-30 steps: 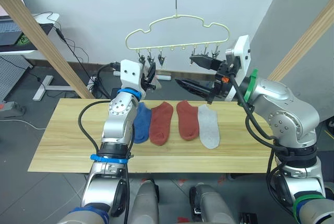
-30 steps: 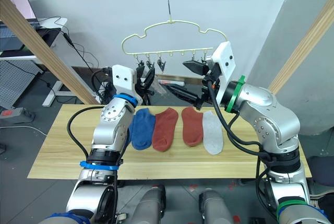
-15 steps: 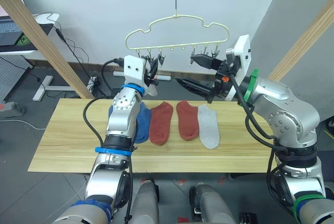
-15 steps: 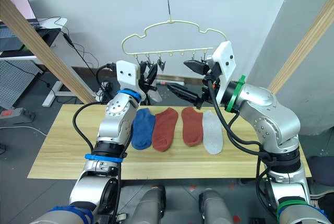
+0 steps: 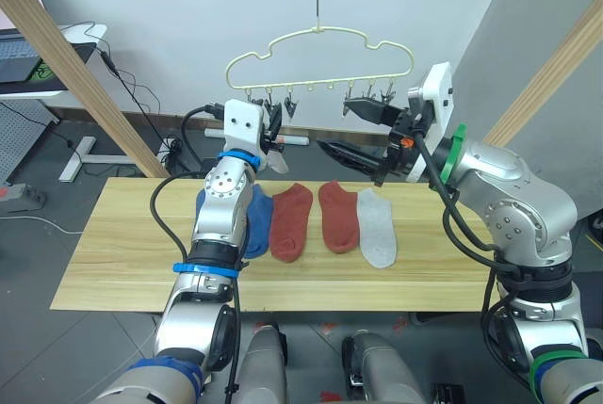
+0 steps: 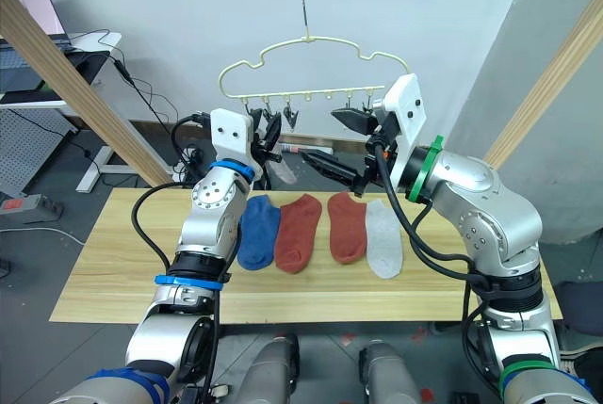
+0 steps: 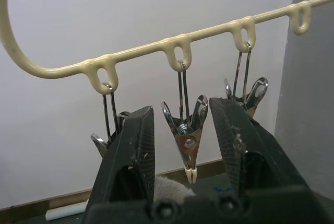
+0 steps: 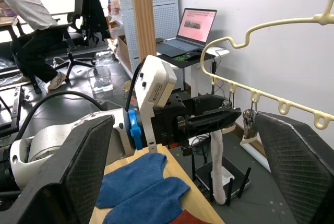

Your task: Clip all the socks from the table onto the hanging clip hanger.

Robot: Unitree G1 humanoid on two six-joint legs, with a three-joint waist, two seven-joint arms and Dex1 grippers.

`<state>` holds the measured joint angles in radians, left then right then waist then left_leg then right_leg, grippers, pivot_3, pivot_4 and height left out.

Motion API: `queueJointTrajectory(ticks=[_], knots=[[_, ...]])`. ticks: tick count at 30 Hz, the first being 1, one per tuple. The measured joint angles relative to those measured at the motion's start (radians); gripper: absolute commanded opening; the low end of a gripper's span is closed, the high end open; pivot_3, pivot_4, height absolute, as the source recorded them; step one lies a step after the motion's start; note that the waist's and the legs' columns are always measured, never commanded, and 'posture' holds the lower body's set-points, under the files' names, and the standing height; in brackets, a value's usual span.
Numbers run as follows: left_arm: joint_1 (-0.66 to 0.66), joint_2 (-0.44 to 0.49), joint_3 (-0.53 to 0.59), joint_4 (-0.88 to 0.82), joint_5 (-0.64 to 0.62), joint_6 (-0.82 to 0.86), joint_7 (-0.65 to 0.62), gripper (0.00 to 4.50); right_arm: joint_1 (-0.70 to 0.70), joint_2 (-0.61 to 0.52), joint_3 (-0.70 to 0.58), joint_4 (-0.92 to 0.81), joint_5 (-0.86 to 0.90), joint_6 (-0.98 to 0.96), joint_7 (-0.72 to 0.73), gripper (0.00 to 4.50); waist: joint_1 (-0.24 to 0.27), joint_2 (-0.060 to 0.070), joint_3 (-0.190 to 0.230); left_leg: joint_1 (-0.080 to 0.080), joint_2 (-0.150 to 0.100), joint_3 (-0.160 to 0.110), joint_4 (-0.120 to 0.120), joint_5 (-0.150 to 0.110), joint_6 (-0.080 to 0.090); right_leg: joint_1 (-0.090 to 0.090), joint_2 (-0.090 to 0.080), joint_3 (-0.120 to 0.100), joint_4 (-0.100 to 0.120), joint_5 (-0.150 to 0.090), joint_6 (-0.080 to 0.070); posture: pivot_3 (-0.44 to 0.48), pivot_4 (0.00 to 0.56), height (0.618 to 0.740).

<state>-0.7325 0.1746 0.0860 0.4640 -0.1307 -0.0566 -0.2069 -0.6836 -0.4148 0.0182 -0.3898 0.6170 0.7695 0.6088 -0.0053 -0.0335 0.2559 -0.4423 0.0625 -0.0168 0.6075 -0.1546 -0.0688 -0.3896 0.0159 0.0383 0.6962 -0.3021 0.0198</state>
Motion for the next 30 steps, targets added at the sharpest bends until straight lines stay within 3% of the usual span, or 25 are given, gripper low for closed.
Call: queueJointTrajectory(ticks=[8, 18, 25, 30], knots=[[-0.011, 0.000, 0.000, 0.014, 0.000, -0.002, -0.002, 1.86, 0.000, 0.001, 0.000, 0.000, 0.000, 0.000, -0.003, 4.50, 0.000, 0.000, 0.000, 0.000, 0.000, 0.000, 0.000, 0.000, 0.000, 0.000, 0.000, 0.000, 0.000, 0.000, 0.000, -0.001, 0.211, 0.740], [-0.026, 0.000, 0.000, 0.020, -0.001, -0.028, -0.023, 0.01, 0.003, 0.003, 0.000, 0.000, 0.000, 0.000, -0.019, 4.50, 0.000, 0.000, 0.000, 0.000, 0.000, 0.000, 0.000, 0.000, 0.000, 0.000, 0.000, 0.000, 0.000, 0.000, 0.000, -0.004, 0.211, 0.740], [-0.026, 0.010, 0.000, 0.020, -0.002, -0.030, -0.030, 0.01, 0.028, -0.005, 0.003, 0.000, -0.006, 0.000, -0.020, 4.50, 0.000, 0.000, 0.000, 0.000, 0.000, 0.000, 0.000, 0.000, 0.000, 0.000, 0.000, 0.000, 0.000, 0.000, 0.000, 0.005, 0.217, 0.740], [-0.026, 0.035, 0.011, -0.025, -0.047, 0.084, -0.081, 0.01, 0.131, -0.114, 0.124, 0.114, -0.183, -0.028, -0.030, 4.50, 0.000, 0.000, 0.000, 0.000, 0.000, 0.001, 0.000, 0.000, 0.000, 0.000, 0.000, 0.000, 0.000, 0.000, 0.001, 0.004, 0.217, 0.740]])
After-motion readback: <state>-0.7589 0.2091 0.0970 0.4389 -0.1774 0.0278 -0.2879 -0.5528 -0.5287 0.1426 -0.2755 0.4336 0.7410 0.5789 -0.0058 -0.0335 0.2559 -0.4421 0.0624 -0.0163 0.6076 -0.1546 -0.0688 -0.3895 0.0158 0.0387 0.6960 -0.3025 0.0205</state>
